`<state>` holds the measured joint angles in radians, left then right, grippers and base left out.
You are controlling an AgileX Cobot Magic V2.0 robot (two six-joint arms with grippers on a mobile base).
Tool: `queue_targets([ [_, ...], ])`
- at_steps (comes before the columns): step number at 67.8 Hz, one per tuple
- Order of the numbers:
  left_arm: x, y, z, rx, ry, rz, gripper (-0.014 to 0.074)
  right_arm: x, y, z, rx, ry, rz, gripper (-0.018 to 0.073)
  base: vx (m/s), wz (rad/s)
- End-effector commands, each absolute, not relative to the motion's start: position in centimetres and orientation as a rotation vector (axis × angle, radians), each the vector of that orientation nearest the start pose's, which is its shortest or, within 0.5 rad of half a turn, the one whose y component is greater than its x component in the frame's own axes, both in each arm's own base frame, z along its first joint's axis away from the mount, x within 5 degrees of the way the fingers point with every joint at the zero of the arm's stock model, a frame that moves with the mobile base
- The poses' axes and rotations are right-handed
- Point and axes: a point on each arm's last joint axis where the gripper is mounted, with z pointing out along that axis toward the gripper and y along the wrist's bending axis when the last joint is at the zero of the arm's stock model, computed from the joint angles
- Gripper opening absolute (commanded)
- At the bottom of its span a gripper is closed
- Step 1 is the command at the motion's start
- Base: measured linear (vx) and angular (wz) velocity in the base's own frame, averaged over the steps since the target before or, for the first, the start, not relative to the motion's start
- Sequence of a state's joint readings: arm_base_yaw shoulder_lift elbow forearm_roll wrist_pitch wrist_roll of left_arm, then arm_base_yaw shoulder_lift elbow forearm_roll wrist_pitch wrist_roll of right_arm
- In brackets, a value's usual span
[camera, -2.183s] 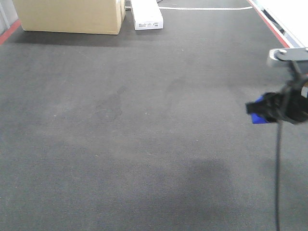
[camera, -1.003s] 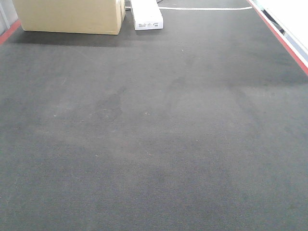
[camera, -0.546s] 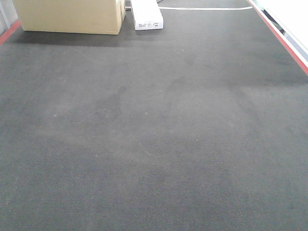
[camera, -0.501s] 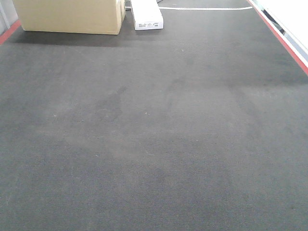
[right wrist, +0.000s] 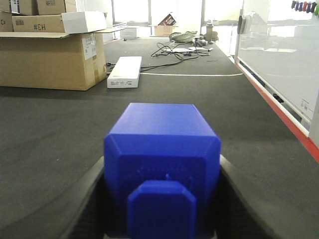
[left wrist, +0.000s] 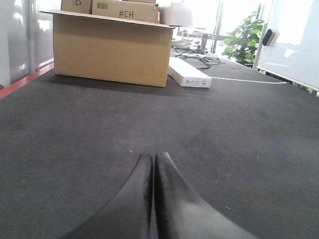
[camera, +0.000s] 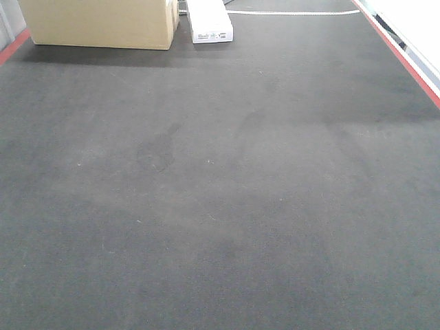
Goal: Pour parts from conveyor to right shelf
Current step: 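Lift the blue block off the conveyor with the right gripper, then drive backward and turn away from the conveyor holding the block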
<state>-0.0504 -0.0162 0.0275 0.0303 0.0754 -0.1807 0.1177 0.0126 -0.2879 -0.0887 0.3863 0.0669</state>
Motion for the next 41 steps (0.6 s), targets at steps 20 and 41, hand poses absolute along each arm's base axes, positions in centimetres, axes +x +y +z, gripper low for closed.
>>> queue_targets([
  [20,5.65,-0.3,19.76,-0.083,1.51,-0.174,-0.0006,3.48,0.13,28.7,-0.083,1.503,0.046,-0.0004,-0.08,0.0],
  [41,5.65,-0.3,19.76,-0.083,1.51,-0.174,-0.0006,3.48,0.13,28.7,-0.083,1.503,0.046,-0.0004,-0.26,0.0],
])
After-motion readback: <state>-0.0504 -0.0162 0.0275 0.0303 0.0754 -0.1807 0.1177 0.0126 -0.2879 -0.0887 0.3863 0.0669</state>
